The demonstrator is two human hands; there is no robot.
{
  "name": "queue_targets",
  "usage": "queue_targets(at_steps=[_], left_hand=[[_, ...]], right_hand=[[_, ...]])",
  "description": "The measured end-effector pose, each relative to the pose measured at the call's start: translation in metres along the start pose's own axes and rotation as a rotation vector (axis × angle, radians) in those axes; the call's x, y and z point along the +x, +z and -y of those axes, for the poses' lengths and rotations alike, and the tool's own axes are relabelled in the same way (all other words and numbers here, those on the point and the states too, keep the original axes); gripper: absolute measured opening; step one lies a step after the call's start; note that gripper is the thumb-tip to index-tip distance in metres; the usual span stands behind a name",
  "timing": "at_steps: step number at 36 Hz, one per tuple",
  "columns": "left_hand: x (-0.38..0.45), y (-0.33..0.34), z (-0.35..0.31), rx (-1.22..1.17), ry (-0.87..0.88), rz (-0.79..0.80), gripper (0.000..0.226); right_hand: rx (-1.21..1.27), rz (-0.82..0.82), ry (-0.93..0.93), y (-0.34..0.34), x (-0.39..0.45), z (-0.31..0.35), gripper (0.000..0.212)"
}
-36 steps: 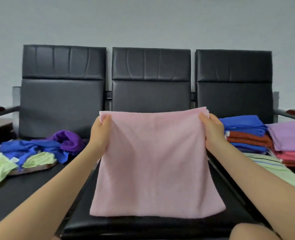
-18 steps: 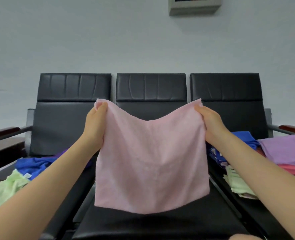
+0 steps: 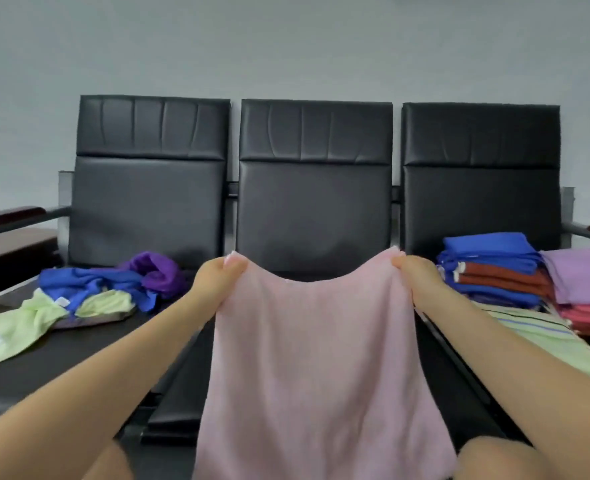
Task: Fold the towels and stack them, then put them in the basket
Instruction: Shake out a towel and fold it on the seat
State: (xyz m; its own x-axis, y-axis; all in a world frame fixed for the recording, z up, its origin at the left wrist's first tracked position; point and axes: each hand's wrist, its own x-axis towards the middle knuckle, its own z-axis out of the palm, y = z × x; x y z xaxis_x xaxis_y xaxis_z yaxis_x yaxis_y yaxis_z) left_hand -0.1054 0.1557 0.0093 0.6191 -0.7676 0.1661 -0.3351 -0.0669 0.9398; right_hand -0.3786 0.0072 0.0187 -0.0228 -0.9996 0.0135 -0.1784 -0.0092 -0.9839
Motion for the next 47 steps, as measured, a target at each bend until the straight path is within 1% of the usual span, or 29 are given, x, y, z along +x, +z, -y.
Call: queue_targets(at_steps=[2, 5, 8, 10, 11, 14, 17, 20, 23, 26, 28, 31, 34, 35, 38, 40, 44, 47], left_hand=[[0.004, 0.005, 0.025, 0.112, 0.041, -0.015, 0.035], [0.016, 0.012, 0.054, 0.198, 0.013, -0.054, 0.034], [0.027, 0.014, 0.069, 0.168, -0.079, -0.088, 0.025], [0.041, 0.018, 0.077, 0.13, -0.133, -0.093, 0.022], [0.046, 0.02, 0.077, 0.117, -0.146, -0.091, 0.021], [0.061, 0.028, 0.081, 0.113, -0.149, -0.1, 0.018], [0.076, 0.034, 0.084, 0.178, -0.12, -0.105, 0.018], [0.092, 0.04, 0.09, 0.324, -0.076, -0.101, 0.024], [0.104, 0.046, 0.096, 0.422, -0.035, -0.105, 0.021], [0.114, 0.053, 0.103, 0.47, 0.005, -0.136, 0.021], [0.122, 0.058, 0.108, 0.493, 0.028, -0.145, 0.017], [0.136, 0.064, 0.116, 0.544, 0.066, -0.132, 0.016], [0.146, 0.065, 0.131, 0.612, 0.133, -0.104, 0.027], [0.148, 0.065, 0.137, 0.627, 0.148, -0.093, 0.03], [0.152, 0.064, 0.145, 0.676, 0.122, -0.078, 0.037], [0.15, 0.062, 0.144, 0.714, 0.092, -0.068, 0.039], [0.133, 0.055, 0.129, 0.827, 0.055, 0.018, 0.043], [0.114, 0.049, 0.115, 0.869, 0.015, 0.081, 0.044]], right_hand=[[-0.215, -0.06, -0.067, 0.007, -0.001, -0.022, 0.031], [-0.364, -0.043, -0.104, 0.013, 0.003, -0.054, 0.027], [-0.427, -0.016, -0.005, 0.016, 0.017, -0.064, 0.022], [-0.382, 0.039, 0.067, 0.019, 0.028, -0.063, 0.023], [-0.335, 0.076, 0.096, 0.02, 0.033, -0.062, 0.027], [-0.268, 0.123, 0.145, 0.024, 0.043, -0.059, 0.035], [-0.184, 0.076, 0.197, 0.033, 0.056, -0.06, 0.034], [-0.163, -0.01, 0.253, 0.042, 0.073, -0.066, 0.028], [-0.225, -0.044, 0.225, 0.048, 0.088, -0.075, 0.022], [-0.27, -0.077, 0.201, 0.055, 0.101, -0.08, 0.017], [-0.315, -0.082, 0.151, 0.061, 0.108, -0.083, 0.011], [-0.329, -0.049, 0.021, 0.065, 0.119, -0.095, 0.022], [-0.34, -0.043, -0.046, 0.065, 0.123, -0.107, 0.02], [-0.324, -0.051, -0.053, 0.065, 0.126, -0.112, 0.023], [-0.315, -0.028, -0.066, 0.062, 0.129, -0.116, 0.043], [-0.374, 0.01, -0.087, 0.057, 0.126, -0.116, 0.049], [-0.553, 0.064, -0.19, 0.047, 0.108, -0.105, 0.045], [-0.619, 0.161, -0.253, 0.043, 0.087, -0.092, 0.032]])
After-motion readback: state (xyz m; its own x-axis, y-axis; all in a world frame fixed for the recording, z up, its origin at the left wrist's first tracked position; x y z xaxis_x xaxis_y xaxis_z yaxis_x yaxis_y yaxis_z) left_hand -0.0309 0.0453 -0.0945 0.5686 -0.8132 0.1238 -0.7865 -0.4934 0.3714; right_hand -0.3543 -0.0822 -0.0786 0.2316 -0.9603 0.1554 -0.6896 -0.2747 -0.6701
